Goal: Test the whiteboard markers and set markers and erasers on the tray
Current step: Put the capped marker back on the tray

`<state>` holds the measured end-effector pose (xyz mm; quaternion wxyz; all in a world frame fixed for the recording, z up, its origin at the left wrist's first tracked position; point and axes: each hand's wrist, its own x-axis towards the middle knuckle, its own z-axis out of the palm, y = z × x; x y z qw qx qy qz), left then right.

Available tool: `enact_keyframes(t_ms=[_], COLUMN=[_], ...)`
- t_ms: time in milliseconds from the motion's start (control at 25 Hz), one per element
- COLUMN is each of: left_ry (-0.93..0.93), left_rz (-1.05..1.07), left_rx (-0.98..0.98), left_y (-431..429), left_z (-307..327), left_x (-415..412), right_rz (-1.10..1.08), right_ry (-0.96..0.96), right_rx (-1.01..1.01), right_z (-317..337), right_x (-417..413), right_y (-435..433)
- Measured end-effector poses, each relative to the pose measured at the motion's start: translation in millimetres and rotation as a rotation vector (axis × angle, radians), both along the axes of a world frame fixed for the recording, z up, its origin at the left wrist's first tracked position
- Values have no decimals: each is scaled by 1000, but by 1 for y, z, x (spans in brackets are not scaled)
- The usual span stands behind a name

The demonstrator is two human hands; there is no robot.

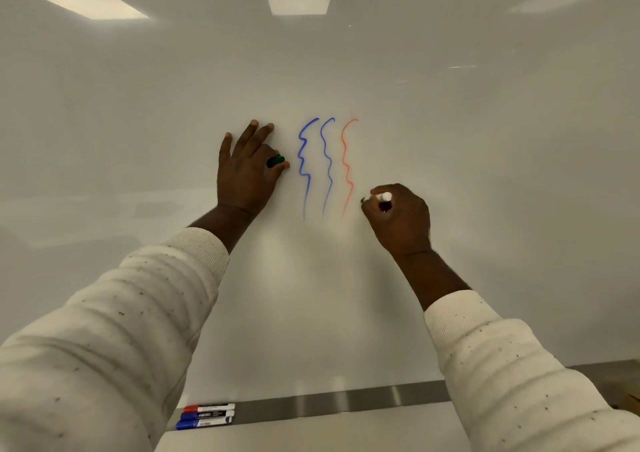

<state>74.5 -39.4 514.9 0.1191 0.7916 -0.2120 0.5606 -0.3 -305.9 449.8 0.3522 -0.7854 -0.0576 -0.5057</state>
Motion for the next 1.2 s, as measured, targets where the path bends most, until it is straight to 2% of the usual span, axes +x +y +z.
enact_keyframes(t_ms=[120, 280, 400, 680, 1200], left_ry=[80, 50, 74, 399, 656], left_rz=[-19, -30, -35, -120, -64], left_rx=[-72, -64, -15, 48, 31], left_y=[-6, -13, -23, -28, -32], left_z=[-9, -43, -86, -184, -279], left_x=[-4, -17, -31, -61, -123], right_rz=[25, 118, 158, 196, 325], right_ry=[130, 96, 138, 333, 543], right_rx=[6, 86, 91, -38, -194], right_z=[-23, -48, -70, -139, -220], right_x=[-7, -18, -24, -33, -56], right_y=[-1, -3, -2, -7, -8])
